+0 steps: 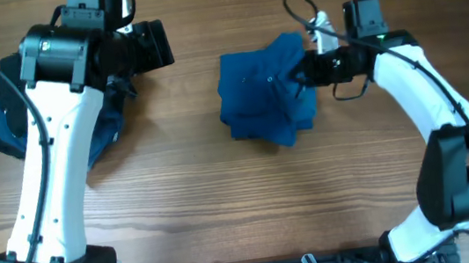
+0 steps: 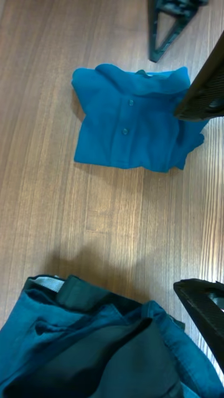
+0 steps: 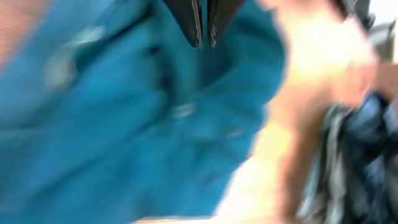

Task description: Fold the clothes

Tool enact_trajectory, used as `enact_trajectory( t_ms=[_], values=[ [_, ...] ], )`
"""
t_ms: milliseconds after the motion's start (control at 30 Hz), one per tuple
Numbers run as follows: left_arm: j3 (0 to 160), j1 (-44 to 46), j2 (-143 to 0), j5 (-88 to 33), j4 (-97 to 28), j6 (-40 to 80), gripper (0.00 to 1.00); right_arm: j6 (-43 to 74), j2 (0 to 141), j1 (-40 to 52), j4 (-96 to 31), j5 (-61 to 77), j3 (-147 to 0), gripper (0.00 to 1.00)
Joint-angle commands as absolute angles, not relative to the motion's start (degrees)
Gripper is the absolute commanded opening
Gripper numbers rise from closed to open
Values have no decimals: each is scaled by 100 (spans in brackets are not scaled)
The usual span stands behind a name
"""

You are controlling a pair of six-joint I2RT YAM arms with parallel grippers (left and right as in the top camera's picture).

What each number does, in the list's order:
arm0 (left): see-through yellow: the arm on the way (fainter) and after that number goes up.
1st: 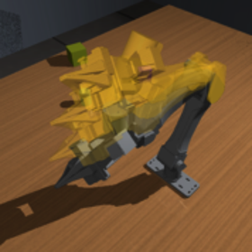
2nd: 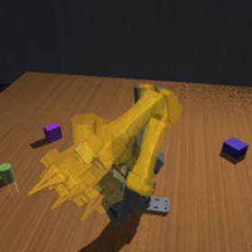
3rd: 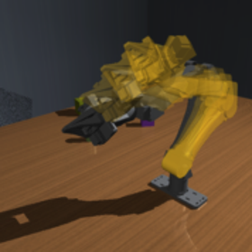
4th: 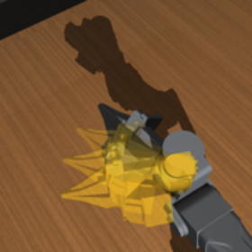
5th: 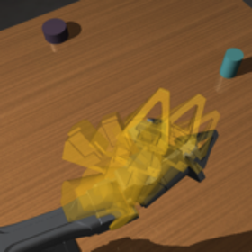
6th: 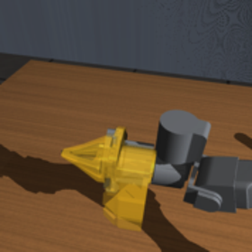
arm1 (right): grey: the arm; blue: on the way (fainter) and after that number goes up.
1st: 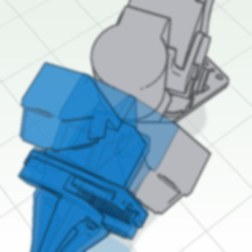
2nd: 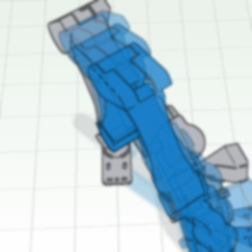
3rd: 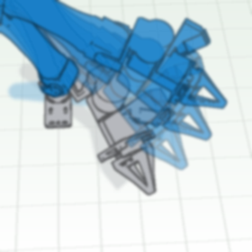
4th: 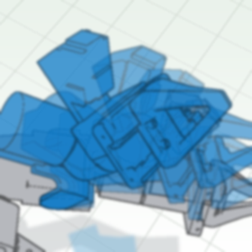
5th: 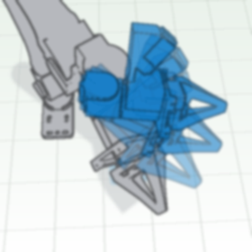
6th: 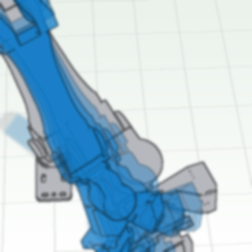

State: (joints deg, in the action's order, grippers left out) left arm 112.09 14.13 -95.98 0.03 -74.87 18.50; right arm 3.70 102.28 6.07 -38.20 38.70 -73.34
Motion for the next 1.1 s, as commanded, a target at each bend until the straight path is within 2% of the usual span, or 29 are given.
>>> enact_trajectory(
  t_ms=[0, 100, 167, 333, 433, 633, 833, 900, 1067],
  values=[
    [11233, 1402, -9625, -108, -7507, 1848, 83, 281, 10267, 1446, -4351, 3345, -7319, 4],
    [11233, 1402, -9625, -106, -7540, 1846, 86, 792, 10471, 1922, -4486, 1887, -6965, 4],
    [11233, 1402, -9625, -106, -7596, 1846, 87, 1194, 10608, 1966, -4320, 1378, -6674, 4],
    [11233, 1402, -9625, -106, -7795, 1846, 95, 2257, 10842, 1481, -4160, 572, -6331, 4],
    [11225, 1402, -9629, -196, -7935, 1846, 99, 2176, 10726, 1129, -4368, 602, -6342, 4],
    [10582, 1415, -9684, -1269, -7634, 1850, 100, 1059, 9730, 1041, -4781, 1645, -6344, 4],
    [8934, 1702, -9841, -2324, -6029, 2248, 99, 1417, 8687, 1041, -4305, 1682, -6342, 4],
    [8309, 1892, -10018, -2694, -5330, 2580, 100, 1433, 8753, 1048, -3911, 1728, -6331, 4],
    [7380, 2137, -10589, -2731, -4230, 3861, 100, 1369, 9588, 1052, -3306, 2102, -6326, 4]
  ],
)
